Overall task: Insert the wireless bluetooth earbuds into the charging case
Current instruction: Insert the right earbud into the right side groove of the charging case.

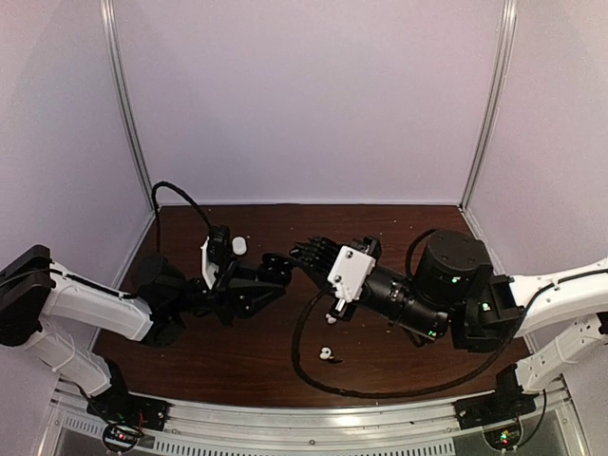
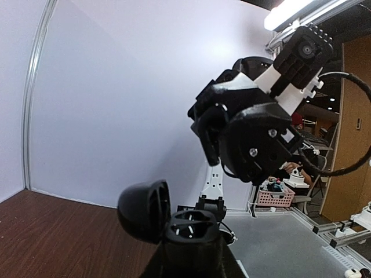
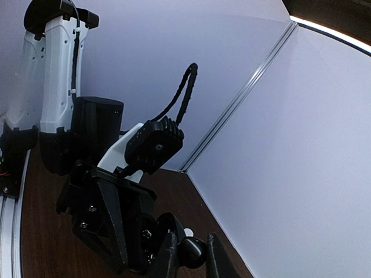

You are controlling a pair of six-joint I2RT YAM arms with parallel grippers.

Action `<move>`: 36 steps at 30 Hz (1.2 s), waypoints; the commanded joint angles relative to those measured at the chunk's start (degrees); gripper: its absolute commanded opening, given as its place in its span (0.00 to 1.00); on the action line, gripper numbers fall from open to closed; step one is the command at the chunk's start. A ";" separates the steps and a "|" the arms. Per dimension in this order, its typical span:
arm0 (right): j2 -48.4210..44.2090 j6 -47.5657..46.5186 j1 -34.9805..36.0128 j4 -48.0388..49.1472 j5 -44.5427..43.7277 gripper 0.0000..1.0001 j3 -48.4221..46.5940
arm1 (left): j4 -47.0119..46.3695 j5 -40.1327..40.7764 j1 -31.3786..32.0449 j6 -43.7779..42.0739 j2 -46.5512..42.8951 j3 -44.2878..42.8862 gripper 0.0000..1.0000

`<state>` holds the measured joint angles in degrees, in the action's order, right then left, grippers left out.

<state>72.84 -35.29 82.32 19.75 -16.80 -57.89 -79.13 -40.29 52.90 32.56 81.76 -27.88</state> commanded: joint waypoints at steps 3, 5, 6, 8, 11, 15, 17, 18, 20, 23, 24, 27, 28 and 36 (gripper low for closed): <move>1.96 -1.27 0.39 3.10 -0.95 0.11 0.61 | -3.58 -0.03 -0.19 0.58 0.23 -1.74 0.02; 2.53 -1.27 0.39 3.52 -1.00 0.11 0.58 | -3.54 -0.02 -0.10 0.41 0.42 -1.78 0.02; 2.71 -1.27 0.40 3.63 -1.08 0.11 0.52 | -3.39 0.03 -0.01 0.26 0.50 -1.89 0.02; 3.12 -1.36 0.38 3.92 -1.01 0.11 0.49 | -3.12 -0.03 0.04 -0.06 0.60 -2.08 0.02; 3.74 -1.51 0.43 4.24 -1.24 0.11 0.36 | -2.90 -0.17 0.38 -0.51 0.77 -2.17 0.02; 4.54 -1.79 0.34 4.47 -1.34 0.11 0.17 | -2.28 -0.07 0.58 -1.07 0.69 -2.26 0.02; 4.95 -1.88 0.42 4.50 -1.58 0.11 0.02 | -2.25 -0.04 0.70 -1.17 0.64 -2.27 0.02; 5.14 -2.01 0.40 4.48 -1.58 0.11 -0.07 | -2.25 -0.05 0.70 -1.26 0.61 -2.27 0.02; 5.52 -2.06 0.38 4.35 -1.79 0.11 -0.19 | -2.16 0.04 0.71 -1.33 0.60 -2.27 0.02; 5.69 -2.15 0.38 4.47 -2.12 0.11 -0.25 | -2.19 -0.03 0.67 -1.44 0.60 -2.27 0.02; 5.80 -2.22 0.38 4.47 -2.10 0.11 -0.29 | -2.17 -0.06 0.70 -1.44 0.60 -2.27 0.02; 6.30 -2.41 0.38 4.52 -2.36 0.11 -0.30 | -2.17 -0.03 0.68 -1.44 0.66 -2.35 0.02; 6.41 -2.42 0.39 4.52 -2.51 0.11 -0.30 | -2.12 -0.07 0.69 -1.44 0.68 -2.36 0.02; 7.03 -2.37 0.38 4.88 -2.58 0.11 -0.59 | -2.09 -0.05 0.69 -1.58 0.77 -2.18 0.02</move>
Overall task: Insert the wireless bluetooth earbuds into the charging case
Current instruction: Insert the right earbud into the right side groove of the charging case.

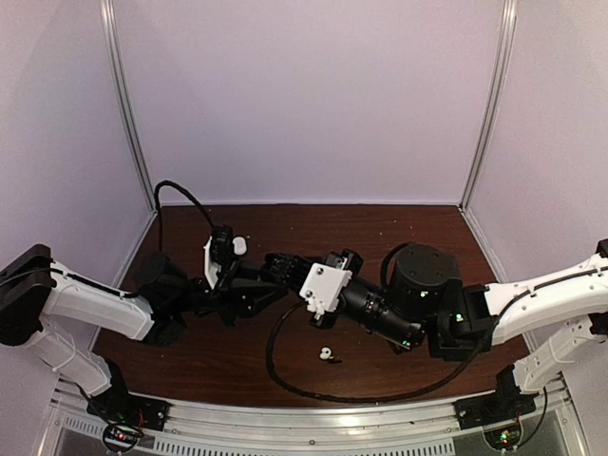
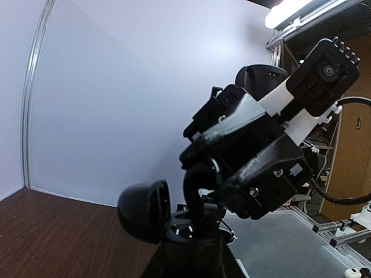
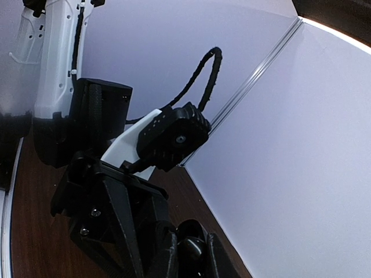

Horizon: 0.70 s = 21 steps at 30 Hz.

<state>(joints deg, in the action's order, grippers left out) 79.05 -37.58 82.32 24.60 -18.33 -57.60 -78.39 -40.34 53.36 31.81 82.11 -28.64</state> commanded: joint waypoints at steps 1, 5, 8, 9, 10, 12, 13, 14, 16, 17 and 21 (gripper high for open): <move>0.96 -0.04 0.38 0.01 -0.98 0.11 -0.92 | -2.89 0.04 0.24 -0.82 0.42 -1.42 0.02; 1.33 -0.28 0.39 0.05 -1.05 0.11 -0.93 | -2.85 0.30 0.25 -0.79 0.18 -1.24 0.02; 1.42 -0.32 0.38 -0.47 -0.49 0.11 -0.87 | -2.73 0.43 0.24 -0.88 0.13 -1.15 0.02; 1.38 -0.30 0.42 -0.68 -0.25 0.12 -0.80 | -2.73 0.55 0.24 -0.89 0.08 -1.15 0.02; 1.37 -0.38 0.47 -0.77 -0.12 0.12 -0.76 | -2.73 0.57 0.23 -0.94 0.07 -1.09 0.02; 1.57 -0.72 0.70 -0.95 -0.71 0.13 -0.67 | -2.69 0.89 0.22 -0.98 -0.03 -1.00 0.02; 1.82 -1.04 0.85 -0.95 -1.42 0.13 -0.74 | -2.65 1.04 0.24 -1.05 -0.14 -0.98 0.02; 2.09 -1.61 1.16 -0.93 -2.03 0.13 -0.75 | -2.50 1.27 0.25 -1.05 -0.24 -1.00 0.02; 2.82 -2.92 2.09 -0.79 -3.36 0.13 -0.60 | -2.23 1.73 0.25 -1.10 -0.41 -0.98 0.02; 3.27 -3.59 2.55 -0.60 -4.26 0.13 -0.52 | -1.88 2.02 0.21 -1.24 -0.49 -0.98 0.02; 4.42 -4.88 3.50 0.33 -7.13 0.15 -0.41 | -0.73 2.87 0.24 -1.83 -1.21 -0.95 0.02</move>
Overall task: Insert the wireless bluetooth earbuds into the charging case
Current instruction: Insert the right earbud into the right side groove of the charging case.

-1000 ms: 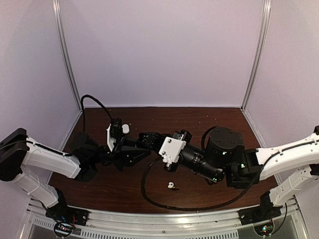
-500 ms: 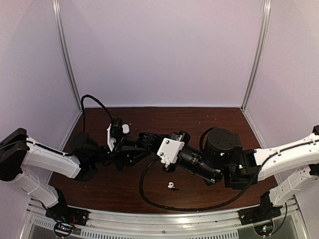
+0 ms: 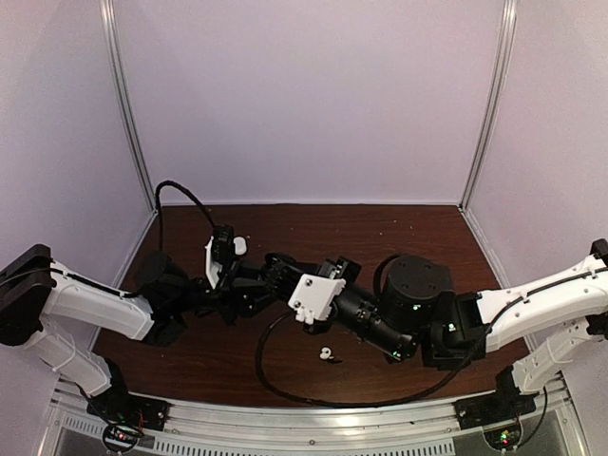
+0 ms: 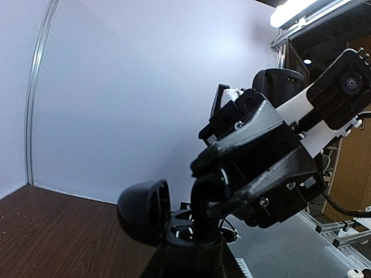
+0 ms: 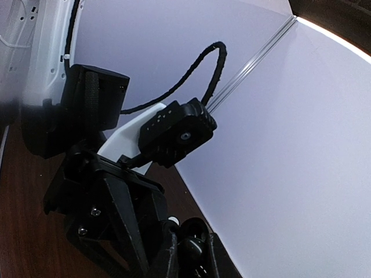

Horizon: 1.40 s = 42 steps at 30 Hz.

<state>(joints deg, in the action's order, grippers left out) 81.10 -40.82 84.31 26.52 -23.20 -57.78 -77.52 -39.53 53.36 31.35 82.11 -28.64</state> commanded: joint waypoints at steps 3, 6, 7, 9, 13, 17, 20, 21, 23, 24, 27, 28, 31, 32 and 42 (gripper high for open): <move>1.87 -0.99 1.47 -1.11 -2.81 0.19 0.13 | -1.38 2.09 0.25 -1.43 -1.31 -0.82 0.02; 1.33 -0.49 1.55 -0.84 -2.99 0.24 0.75 | -0.99 2.17 0.24 -1.68 -1.50 -0.89 0.02; 1.22 -0.30 1.51 -0.76 -2.95 0.25 0.96 | -0.93 2.22 0.23 -1.73 -1.49 -0.90 0.02; 0.98 -0.10 1.50 -0.75 -3.04 0.30 1.08 | -0.95 2.13 0.24 -1.91 -1.35 -0.95 0.02; 0.50 0.12 1.48 -0.73 -3.03 0.37 1.18 | -1.14 1.97 0.22 -1.91 -1.16 -0.98 0.02; -0.08 0.37 1.53 -0.79 -3.15 0.40 0.85 | -1.06 2.12 0.20 -2.13 -1.25 -0.80 0.02; -1.06 1.07 1.52 -0.81 -3.04 0.43 0.74 | -0.91 2.25 0.25 -2.37 -1.25 -0.59 0.02; -1.56 1.36 1.47 -0.84 -2.99 0.45 0.81 | -0.89 2.33 0.25 -2.49 -1.29 -0.50 0.02; -2.62 1.96 1.48 -0.79 -2.66 0.50 0.91 | -0.94 2.48 0.20 -2.68 -1.22 -0.32 0.02; -3.14 2.51 1.52 -0.78 -2.38 0.51 0.91 | -0.89 2.52 0.22 -2.75 -1.22 -0.28 0.02; -4.19 4.14 1.40 -0.92 -1.72 0.61 0.88 | -1.12 2.44 0.25 -3.00 -1.25 -0.21 0.02; -4.42 4.57 1.38 -0.87 -1.55 0.64 0.91 | -1.14 2.48 0.25 -3.09 -1.25 -0.20 0.02; -4.95 6.26 1.08 -1.01 -1.07 0.69 0.81 | -1.15 2.35 0.21 -3.27 -1.28 -0.19 0.02; -5.07 7.15 0.93 -1.12 -0.87 0.71 0.82 | -1.20 2.35 0.25 -3.35 -1.37 -0.18 0.02; -7.62 20.50 -4.71 -3.17 5.48 0.83 1.70 | -0.78 2.41 0.18 -4.55 -2.12 0.08 0.02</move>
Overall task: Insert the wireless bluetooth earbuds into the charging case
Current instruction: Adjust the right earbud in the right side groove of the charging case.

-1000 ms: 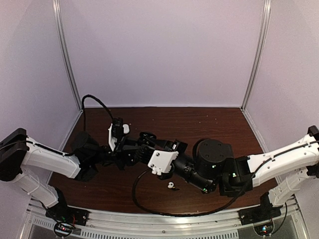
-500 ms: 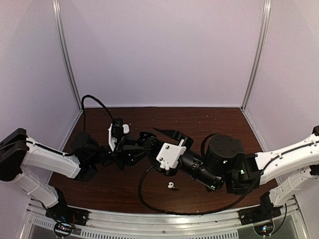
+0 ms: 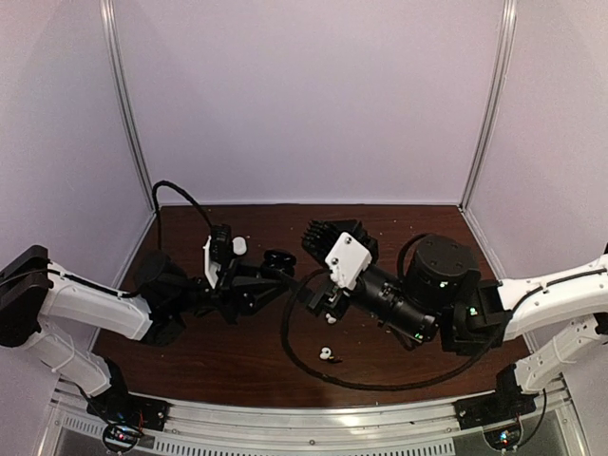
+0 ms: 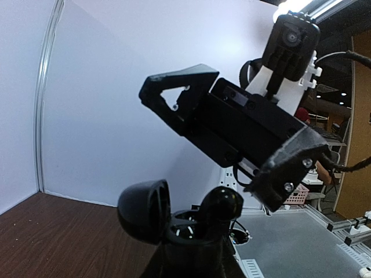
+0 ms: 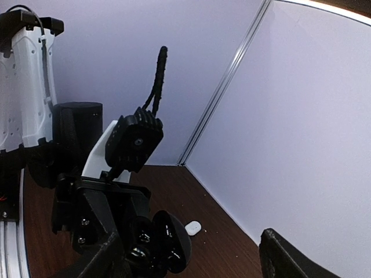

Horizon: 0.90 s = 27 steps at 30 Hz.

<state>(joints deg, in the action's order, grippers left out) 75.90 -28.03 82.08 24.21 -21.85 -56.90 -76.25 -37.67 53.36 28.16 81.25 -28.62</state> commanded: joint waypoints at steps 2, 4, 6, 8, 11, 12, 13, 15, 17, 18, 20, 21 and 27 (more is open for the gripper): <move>-2.90 10.07 -3.74 -1.62 6.29 0.86 0.96 | -2.06 0.42 0.25 -1.44 -1.27 0.06 0.02; -3.47 13.29 -5.62 -2.59 9.59 0.88 0.92 | -2.08 0.32 0.23 -1.55 -1.27 0.05 0.02; -4.24 16.39 -7.49 -2.81 14.08 0.92 1.22 | -2.08 0.39 0.25 -1.69 -1.32 0.12 0.02; -4.68 19.01 -9.08 -3.12 17.37 0.96 1.12 | -2.06 0.39 0.24 -1.95 -1.27 0.14 0.02; -4.48 21.44 -10.17 -4.12 21.23 1.00 0.69 | -2.09 0.46 0.23 -1.97 -1.27 0.12 0.02; -4.26 21.85 -10.24 -4.40 21.69 1.00 0.59 | -2.07 0.47 0.24 -2.05 -1.27 0.13 0.02; -4.08 22.20 -10.27 -4.67 23.33 1.00 0.45 | -2.12 0.42 0.18 -2.06 -1.24 0.14 0.02; -3.49 22.86 -10.28 -5.45 24.47 1.00 0.04 | -2.06 0.49 0.25 -2.14 -1.27 0.14 0.02; -2.78 23.01 -10.28 -6.78 25.24 1.00 -0.62 | -2.07 0.54 0.24 -2.15 -1.27 0.15 0.02; -2.63 23.09 -10.28 -7.13 25.46 1.00 -0.67 | -2.06 0.55 0.25 -2.16 -1.27 0.17 0.02; -2.72 23.27 -10.26 -7.25 25.98 1.00 -0.46 | -2.13 0.56 0.25 -2.15 -1.20 0.23 0.02; -2.72 23.30 -10.26 -7.29 25.95 1.00 -0.34 | -2.07 0.56 0.25 -2.15 -1.19 0.23 0.02; -1.00 23.35 -10.28 -9.90 23.54 1.00 -1.48 | -2.27 0.36 0.20 -2.15 -1.05 0.15 0.02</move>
<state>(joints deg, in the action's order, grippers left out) 73.67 -5.72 71.85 16.45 2.50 -56.73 -76.25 -37.65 53.36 26.87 81.19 -28.62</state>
